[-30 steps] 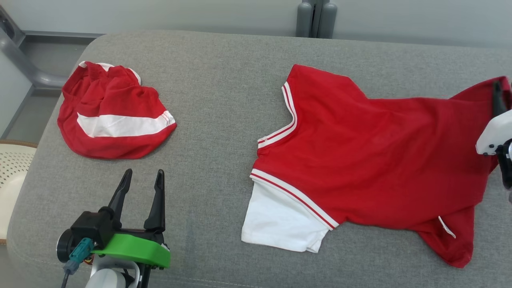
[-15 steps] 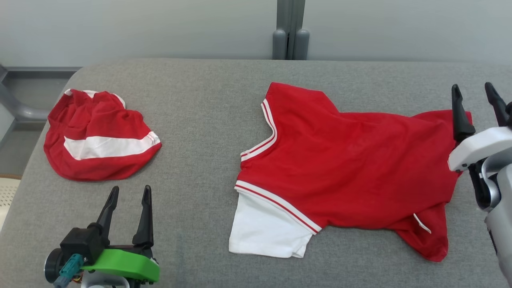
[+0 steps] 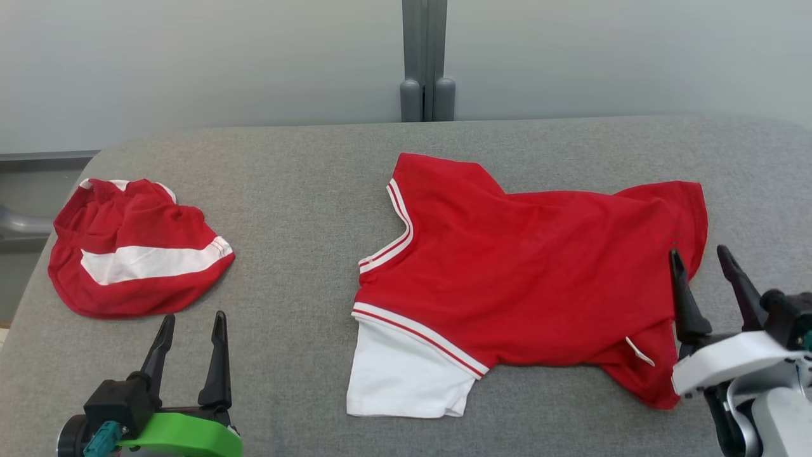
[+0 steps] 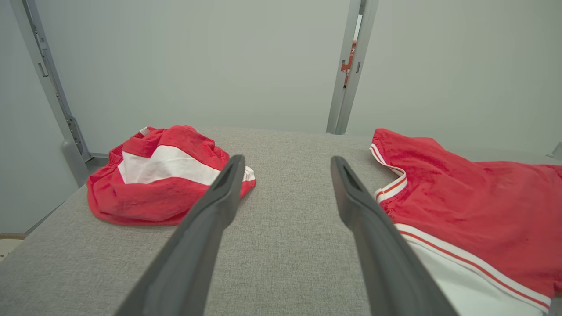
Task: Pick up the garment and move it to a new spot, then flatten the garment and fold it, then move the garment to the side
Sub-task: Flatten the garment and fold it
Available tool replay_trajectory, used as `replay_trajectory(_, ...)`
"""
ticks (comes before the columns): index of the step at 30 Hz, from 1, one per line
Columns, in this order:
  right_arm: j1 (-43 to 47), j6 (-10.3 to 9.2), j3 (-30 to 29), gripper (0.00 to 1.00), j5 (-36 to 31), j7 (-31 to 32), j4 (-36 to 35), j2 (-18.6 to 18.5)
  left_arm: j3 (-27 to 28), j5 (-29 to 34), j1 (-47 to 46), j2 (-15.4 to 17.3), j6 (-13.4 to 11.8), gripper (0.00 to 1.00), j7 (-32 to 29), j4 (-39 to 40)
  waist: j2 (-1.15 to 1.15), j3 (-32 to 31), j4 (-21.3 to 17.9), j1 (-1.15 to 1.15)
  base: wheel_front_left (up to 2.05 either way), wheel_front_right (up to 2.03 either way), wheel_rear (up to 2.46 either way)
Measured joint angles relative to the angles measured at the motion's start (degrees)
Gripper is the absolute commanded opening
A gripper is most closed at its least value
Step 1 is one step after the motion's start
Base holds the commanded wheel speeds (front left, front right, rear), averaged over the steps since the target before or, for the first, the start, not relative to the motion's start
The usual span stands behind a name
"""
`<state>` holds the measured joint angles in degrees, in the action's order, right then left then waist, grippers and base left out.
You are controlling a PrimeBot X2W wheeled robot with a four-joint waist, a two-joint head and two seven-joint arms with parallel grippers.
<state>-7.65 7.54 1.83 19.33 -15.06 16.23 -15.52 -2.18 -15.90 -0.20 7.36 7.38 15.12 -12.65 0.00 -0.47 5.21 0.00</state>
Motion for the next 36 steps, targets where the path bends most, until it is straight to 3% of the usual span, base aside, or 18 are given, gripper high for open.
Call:
replay_trajectory(7,7.6,-0.01,-1.1,1.00,0.6,0.0,-5.2,4.1,1.0,0.8,0.4,0.0,0.0,1.00,0.0,0.0,0.00,-0.5,-0.5,0.00,0.00,0.00,0.00)
replay_trajectory(18,12.8,-0.01,-1.4,1.00,-3.5,0.0,-10.4,7.6,2.1,1.4,0.8,-0.1,0.0,1.00,0.0,-0.8,0.00,-1.3,-1.4,0.00,0.00,0.00,0.00)
replay_trajectory(36,14.2,-0.01,-0.1,1.00,-5.4,0.0,-11.3,8.6,2.2,2.2,0.9,-0.4,0.0,1.00,0.0,-1.7,0.00,-1.6,-0.6,0.00,0.00,0.00,0.00)
